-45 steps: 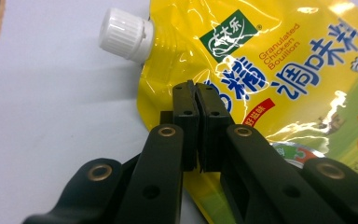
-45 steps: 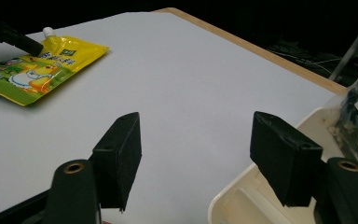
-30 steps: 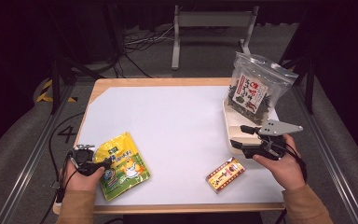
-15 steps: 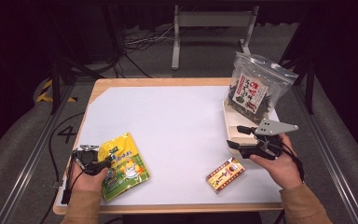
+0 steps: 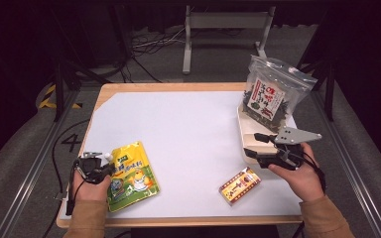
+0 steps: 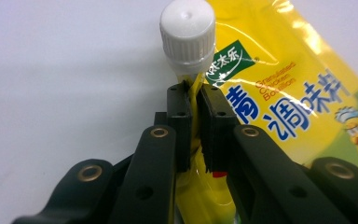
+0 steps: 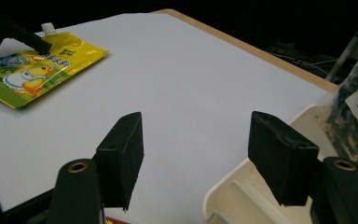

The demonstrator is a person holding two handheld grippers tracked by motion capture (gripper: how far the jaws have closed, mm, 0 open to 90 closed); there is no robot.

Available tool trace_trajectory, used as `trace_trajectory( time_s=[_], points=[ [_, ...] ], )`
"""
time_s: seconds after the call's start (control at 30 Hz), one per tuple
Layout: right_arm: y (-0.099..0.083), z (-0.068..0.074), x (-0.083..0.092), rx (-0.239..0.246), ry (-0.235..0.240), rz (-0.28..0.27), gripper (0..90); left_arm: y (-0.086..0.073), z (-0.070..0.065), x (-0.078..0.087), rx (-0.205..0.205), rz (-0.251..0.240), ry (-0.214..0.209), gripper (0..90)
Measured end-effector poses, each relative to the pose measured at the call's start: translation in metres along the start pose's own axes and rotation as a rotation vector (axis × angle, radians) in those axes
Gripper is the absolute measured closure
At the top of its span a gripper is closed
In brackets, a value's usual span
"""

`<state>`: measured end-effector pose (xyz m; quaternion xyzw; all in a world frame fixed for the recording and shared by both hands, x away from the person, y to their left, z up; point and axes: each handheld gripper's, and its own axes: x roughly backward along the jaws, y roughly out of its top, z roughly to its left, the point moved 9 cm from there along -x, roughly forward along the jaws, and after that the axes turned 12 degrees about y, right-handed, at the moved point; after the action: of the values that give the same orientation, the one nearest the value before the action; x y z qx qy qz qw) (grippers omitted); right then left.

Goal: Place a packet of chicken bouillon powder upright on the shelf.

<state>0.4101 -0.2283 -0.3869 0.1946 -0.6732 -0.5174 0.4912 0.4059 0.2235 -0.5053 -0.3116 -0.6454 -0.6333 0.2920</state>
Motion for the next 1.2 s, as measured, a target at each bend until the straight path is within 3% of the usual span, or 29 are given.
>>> trace_trajectory(
  time_s=[0.13,0.27,0.3,0.43,0.5,0.63,0.73,0.93,1.2],
  points=[
    [-0.002,-0.002,0.005,-0.004,-0.01,0.002,39.6,0.011,-0.003,0.014,-0.011,-0.049,-0.038,83.9],
    [-0.004,-0.001,0.011,-0.001,-0.014,0.013,44.3,0.027,-0.011,0.038,-0.055,-0.118,-0.093,84.0],
    [-0.004,-0.001,0.011,-0.001,-0.014,0.013,44.3,0.027,-0.011,0.038,-0.055,-0.118,-0.093,84.0],
    [-0.004,0.001,0.019,0.023,-0.019,0.024,48.2,0.037,-0.02,0.064,-0.087,-0.164,-0.168,84.2],
    [-0.004,0.001,0.021,0.028,-0.022,0.027,49.3,0.04,-0.023,0.068,-0.095,-0.173,-0.178,84.4],
    [-0.004,0.002,0.025,0.043,-0.02,0.034,52.6,0.046,-0.038,0.09,-0.153,-0.21,-0.252,84.6],
    [-0.003,0.003,0.026,0.056,-0.013,0.04,55.4,0.049,-0.052,0.109,-0.218,-0.24,-0.306,84.8],
    [0.0,0.007,0.028,0.062,0.008,0.03,56.9,0.053,-0.069,0.128,-0.273,-0.291,-0.36,85.0],
    [0.003,0.012,0.029,0.066,0.025,0.023,56.9,0.058,-0.08,0.138,-0.33,-0.325,-0.4,85.5]
  ],
)
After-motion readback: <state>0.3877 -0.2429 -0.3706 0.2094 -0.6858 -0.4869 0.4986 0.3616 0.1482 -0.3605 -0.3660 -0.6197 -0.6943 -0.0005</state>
